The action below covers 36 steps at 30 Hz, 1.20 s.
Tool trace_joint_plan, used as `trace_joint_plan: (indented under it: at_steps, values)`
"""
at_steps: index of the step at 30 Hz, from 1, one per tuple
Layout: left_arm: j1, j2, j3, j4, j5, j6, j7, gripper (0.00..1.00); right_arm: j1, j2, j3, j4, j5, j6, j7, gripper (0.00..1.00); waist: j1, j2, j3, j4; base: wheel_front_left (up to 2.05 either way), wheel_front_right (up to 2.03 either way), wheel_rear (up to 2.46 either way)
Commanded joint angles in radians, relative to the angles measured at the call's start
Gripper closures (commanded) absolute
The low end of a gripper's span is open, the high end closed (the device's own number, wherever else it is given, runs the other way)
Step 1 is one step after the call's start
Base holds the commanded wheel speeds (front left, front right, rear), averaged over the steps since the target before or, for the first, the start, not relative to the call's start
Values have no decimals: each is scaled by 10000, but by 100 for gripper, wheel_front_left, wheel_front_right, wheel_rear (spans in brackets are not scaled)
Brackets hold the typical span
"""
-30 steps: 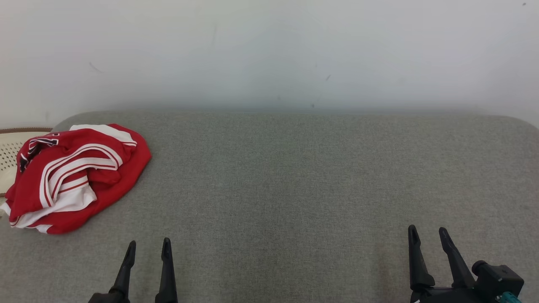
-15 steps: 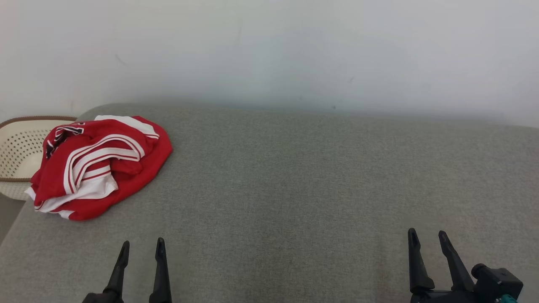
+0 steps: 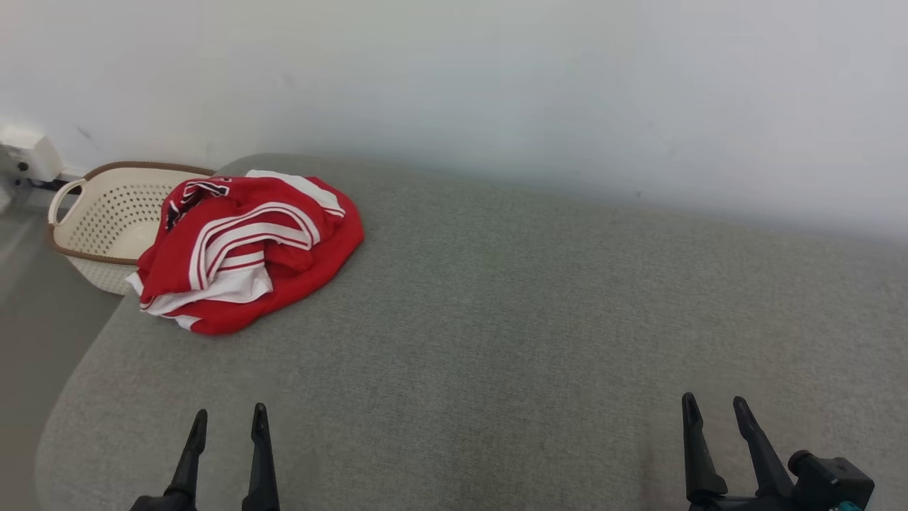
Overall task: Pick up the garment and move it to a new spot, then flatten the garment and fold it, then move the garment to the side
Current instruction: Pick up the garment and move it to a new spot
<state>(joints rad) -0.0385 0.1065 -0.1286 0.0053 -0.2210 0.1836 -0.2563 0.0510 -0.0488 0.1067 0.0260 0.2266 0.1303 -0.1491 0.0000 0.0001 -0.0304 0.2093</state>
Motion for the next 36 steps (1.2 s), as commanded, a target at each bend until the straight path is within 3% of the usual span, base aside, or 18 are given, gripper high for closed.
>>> trace_joint_plan:
  at_steps: [1,20,36]
  values:
    - [210,75,40,-13,-121,32,2,0,67,-27,33,30,-28,7,13,0,0,-1,-64,425,0,0,0]
    - [281,336,130,-226,-147,226,113,0,-75,-28,232,96,-40,8,-84,0,0,-1,26,2208,0,0,0]
    - [361,324,390,-285,-358,458,55,0,-198,-28,326,165,-100,8,-63,0,0,-1,158,2347,0,0,0]
